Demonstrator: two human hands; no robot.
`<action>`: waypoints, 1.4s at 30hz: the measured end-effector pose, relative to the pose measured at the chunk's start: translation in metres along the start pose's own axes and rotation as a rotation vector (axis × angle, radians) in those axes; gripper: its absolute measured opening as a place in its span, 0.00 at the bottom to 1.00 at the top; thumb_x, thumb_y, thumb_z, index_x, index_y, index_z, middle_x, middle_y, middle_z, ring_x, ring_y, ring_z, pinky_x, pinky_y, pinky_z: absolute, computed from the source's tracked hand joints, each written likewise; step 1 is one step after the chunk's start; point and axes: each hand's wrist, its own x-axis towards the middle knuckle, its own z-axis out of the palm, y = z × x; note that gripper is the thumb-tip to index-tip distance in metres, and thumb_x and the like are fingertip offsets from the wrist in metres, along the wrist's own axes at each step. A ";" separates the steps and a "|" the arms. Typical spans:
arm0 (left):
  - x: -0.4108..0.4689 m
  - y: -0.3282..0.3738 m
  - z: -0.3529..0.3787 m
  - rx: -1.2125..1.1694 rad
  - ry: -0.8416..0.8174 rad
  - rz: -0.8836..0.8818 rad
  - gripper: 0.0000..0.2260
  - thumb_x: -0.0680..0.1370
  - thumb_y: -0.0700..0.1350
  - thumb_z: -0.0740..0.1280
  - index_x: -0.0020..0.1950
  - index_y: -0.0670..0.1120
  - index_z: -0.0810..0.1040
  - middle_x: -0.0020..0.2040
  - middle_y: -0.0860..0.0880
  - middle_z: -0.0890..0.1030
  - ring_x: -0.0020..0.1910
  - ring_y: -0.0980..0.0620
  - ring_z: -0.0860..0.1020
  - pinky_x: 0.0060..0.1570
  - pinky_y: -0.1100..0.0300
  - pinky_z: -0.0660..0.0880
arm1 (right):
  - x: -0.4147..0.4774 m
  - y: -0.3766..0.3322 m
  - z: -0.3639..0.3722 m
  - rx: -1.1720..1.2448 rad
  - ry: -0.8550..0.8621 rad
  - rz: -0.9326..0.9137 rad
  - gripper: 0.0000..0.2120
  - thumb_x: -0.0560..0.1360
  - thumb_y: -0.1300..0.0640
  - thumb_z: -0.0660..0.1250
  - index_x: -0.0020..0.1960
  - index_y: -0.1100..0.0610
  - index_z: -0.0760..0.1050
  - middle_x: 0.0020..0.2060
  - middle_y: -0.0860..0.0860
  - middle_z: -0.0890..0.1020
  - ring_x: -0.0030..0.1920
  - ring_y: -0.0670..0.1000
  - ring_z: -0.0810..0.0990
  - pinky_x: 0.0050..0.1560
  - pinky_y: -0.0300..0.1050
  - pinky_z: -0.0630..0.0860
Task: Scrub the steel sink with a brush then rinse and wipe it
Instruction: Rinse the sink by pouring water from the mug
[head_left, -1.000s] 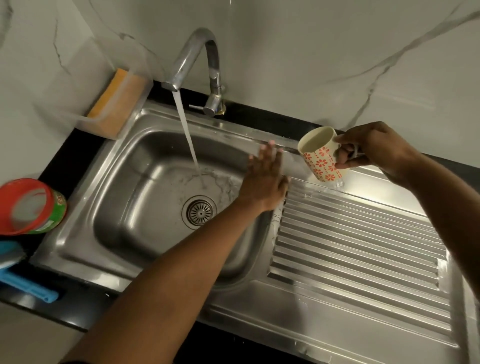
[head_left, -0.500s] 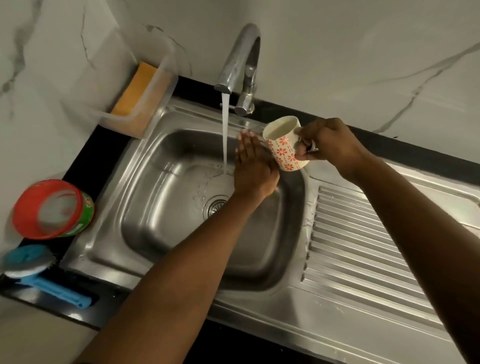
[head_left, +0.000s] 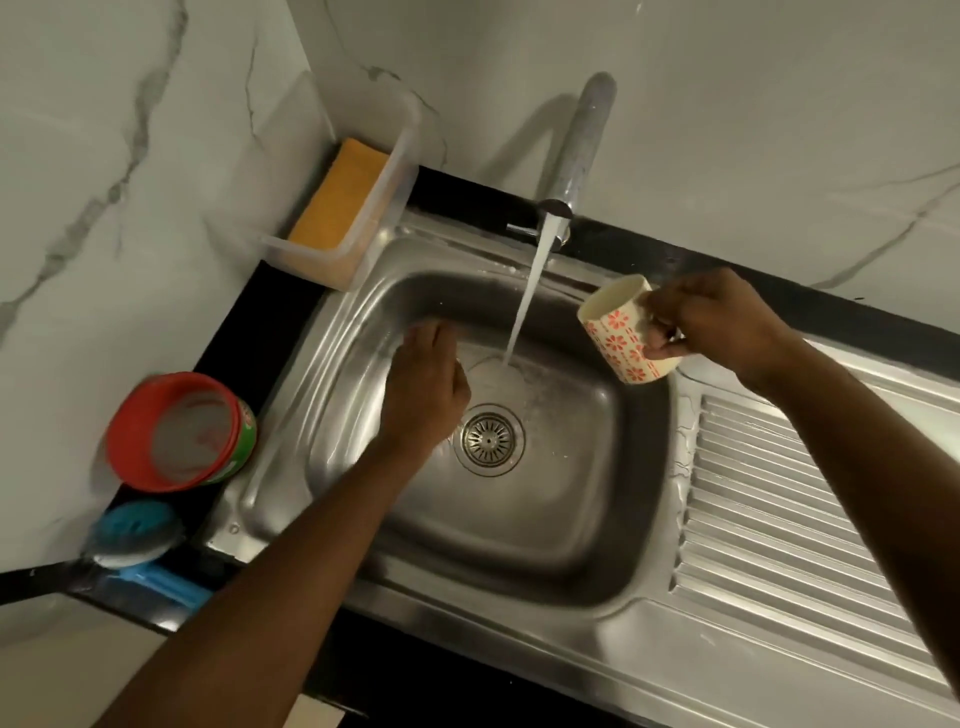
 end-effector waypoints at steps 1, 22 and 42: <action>0.013 -0.007 -0.001 0.057 0.000 0.017 0.25 0.76 0.40 0.63 0.75 0.43 0.71 0.73 0.41 0.72 0.69 0.41 0.73 0.67 0.42 0.76 | 0.004 -0.008 0.009 -0.010 0.009 -0.022 0.11 0.83 0.58 0.66 0.49 0.64 0.82 0.41 0.59 0.86 0.46 0.58 0.88 0.53 0.56 0.85; 0.077 -0.009 0.032 0.243 -0.245 0.237 0.51 0.75 0.56 0.72 0.86 0.41 0.43 0.86 0.39 0.44 0.85 0.40 0.43 0.83 0.41 0.46 | 0.006 -0.019 0.034 0.008 0.056 0.021 0.09 0.83 0.57 0.66 0.52 0.62 0.82 0.41 0.55 0.85 0.41 0.52 0.88 0.50 0.56 0.85; 0.034 -0.063 -0.029 0.490 -0.311 0.087 0.46 0.78 0.49 0.66 0.85 0.41 0.39 0.85 0.39 0.40 0.85 0.40 0.40 0.83 0.42 0.46 | -0.078 0.042 0.101 0.421 0.054 0.182 0.15 0.83 0.63 0.63 0.40 0.63 0.79 0.29 0.54 0.82 0.37 0.56 0.84 0.50 0.59 0.84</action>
